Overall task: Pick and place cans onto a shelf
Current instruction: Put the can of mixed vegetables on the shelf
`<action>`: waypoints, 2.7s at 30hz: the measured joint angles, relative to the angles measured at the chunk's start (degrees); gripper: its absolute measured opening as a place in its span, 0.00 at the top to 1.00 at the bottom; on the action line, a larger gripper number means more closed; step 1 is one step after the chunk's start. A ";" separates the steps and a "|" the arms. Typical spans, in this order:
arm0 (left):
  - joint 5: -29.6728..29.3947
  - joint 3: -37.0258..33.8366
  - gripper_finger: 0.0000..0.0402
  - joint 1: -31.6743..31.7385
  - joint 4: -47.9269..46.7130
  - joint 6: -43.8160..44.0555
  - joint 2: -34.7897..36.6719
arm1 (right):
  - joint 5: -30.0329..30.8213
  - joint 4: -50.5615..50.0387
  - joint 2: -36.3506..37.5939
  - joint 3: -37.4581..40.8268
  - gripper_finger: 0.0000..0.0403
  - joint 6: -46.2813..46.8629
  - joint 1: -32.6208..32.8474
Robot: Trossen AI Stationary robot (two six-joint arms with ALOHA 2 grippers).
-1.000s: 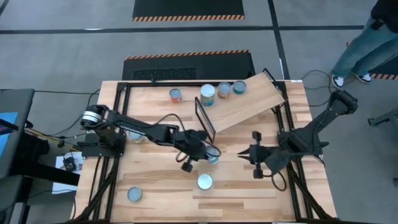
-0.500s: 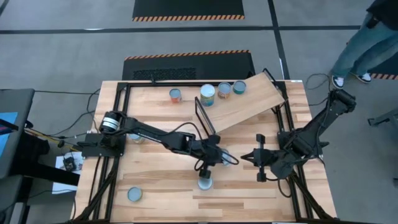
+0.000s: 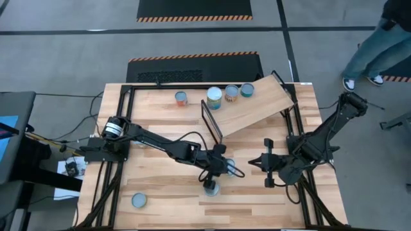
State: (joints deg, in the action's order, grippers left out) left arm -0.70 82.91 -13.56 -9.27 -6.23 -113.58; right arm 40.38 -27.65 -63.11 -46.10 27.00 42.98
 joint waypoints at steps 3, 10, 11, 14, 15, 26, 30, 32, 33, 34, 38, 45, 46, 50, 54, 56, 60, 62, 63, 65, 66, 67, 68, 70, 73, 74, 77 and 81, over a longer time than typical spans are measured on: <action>-0.11 -0.61 1.00 0.04 1.10 -0.58 0.00 | 0.02 -0.01 0.00 0.01 0.95 -0.02 0.02; -0.14 -0.21 1.00 0.44 2.42 -0.78 -2.97 | -0.05 0.38 0.00 0.01 0.95 -0.04 0.00; -0.20 -0.27 1.00 0.48 1.89 -0.75 -2.97 | -0.04 0.55 0.02 0.01 0.96 -0.26 0.01; -0.41 -0.23 0.99 0.57 2.80 -0.85 -2.85 | -0.07 0.78 0.02 0.01 0.95 -0.33 0.00; -0.68 -0.23 0.99 0.55 2.86 -0.92 -2.71 | -0.08 0.98 0.02 0.01 0.95 -0.37 0.02; -0.69 -0.19 0.81 0.66 1.73 -2.35 -1.99 | -0.07 1.61 0.02 0.01 0.89 -0.37 0.00; -1.19 -0.21 0.80 0.72 -1.64 -2.98 0.47 | -0.20 1.59 -0.08 0.01 0.89 1.06 -0.32; -1.17 -0.27 0.83 0.68 -4.31 -2.71 2.97 | -1.16 2.18 -1.06 0.01 0.89 1.38 -1.13; -1.06 -0.90 0.84 0.54 -4.96 -2.50 4.31 | -1.96 2.14 -1.72 0.01 0.89 1.33 -1.49; -0.82 -1.77 0.87 0.41 -4.56 -2.17 5.61 | -2.80 2.15 -2.32 0.03 0.89 1.31 -1.71; -0.18 -9.01 0.97 -0.02 -0.84 0.27 11.20 | -5.87 4.41 -6.77 0.03 0.89 1.12 -3.55; 0.73 -30.66 0.98 0.05 22.72 8.44 23.30 | -10.43 7.60 -14.24 -0.24 0.82 1.41 -6.50; 0.33 -33.37 0.98 0.04 26.40 9.37 24.87 | -10.78 7.33 -15.04 -0.49 0.80 1.46 -6.99; -2.40 -43.62 0.99 0.02 35.85 11.57 31.02 | -12.90 7.30 -18.10 -2.50 0.70 0.22 -9.07; -4.16 -51.55 1.00 0.31 44.08 11.94 35.31 | -16.53 7.07 -21.03 -5.03 0.59 -1.93 -10.44; -4.01 -55.33 1.00 0.54 48.86 11.97 36.71 | -18.00 6.40 -22.43 -6.13 0.54 -2.76 -11.09; -3.71 -60.92 1.00 1.81 55.97 12.07 37.93 | -18.67 3.71 -25.21 -8.17 0.49 -3.06 -12.28; -3.64 -62.67 1.00 2.66 57.78 12.10 38.11 | -18.60 2.08 -26.60 -8.95 0.49 -3.06 -12.80; -3.63 -63.14 1.00 3.08 58.14 12.10 38.07 | -18.60 1.93 -27.24 -9.20 0.50 -3.08 -12.97; -3.62 -63.75 1.00 4.12 58.49 12.07 37.95 | -18.50 1.90 -28.32 -9.32 0.53 -3.10 -13.27; -3.62 -63.99 1.00 4.58 58.66 12.05 37.88 | -18.28 1.93 -28.79 -9.40 0.55 -3.15 -13.44; -3.66 -64.32 1.00 5.13 58.74 12.05 37.88 | -18.21 2.14 -29.13 -9.48 0.57 -3.23 -13.60; -3.61 -64.49 1.00 5.65 58.72 12.01 37.88 | -18.16 2.25 -29.49 -9.54 0.60 -3.26 -13.82; -2.59 -64.58 1.00 6.74 58.93 11.91 37.86 | -18.01 2.36 -29.70 -9.56 0.67 -3.30 -13.92; -0.77 -64.80 1.00 8.28 59.23 11.22 37.86 | -18.40 2.65 -29.64 -9.52 0.79 -3.74 -14.38; -0.21 -64.98 1.00 8.75 59.28 11.25 37.86 | -18.81 2.72 -29.34 -9.49 0.84 -3.75 -14.62; 0.44 -65.44 1.00 9.84 59.31 11.39 37.86 | -19.64 2.33 -28.08 -9.30 0.95 -4.42 -15.27; 0.46 -65.56 1.00 12.08 59.38 9.84 37.86 | -20.40 1.94 -24.91 -9.21 0.95 -4.55 -16.11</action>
State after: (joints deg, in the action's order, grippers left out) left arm -0.24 17.34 -1.49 50.11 3.61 -75.72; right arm 19.98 -25.71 -88.02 -55.30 22.46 26.87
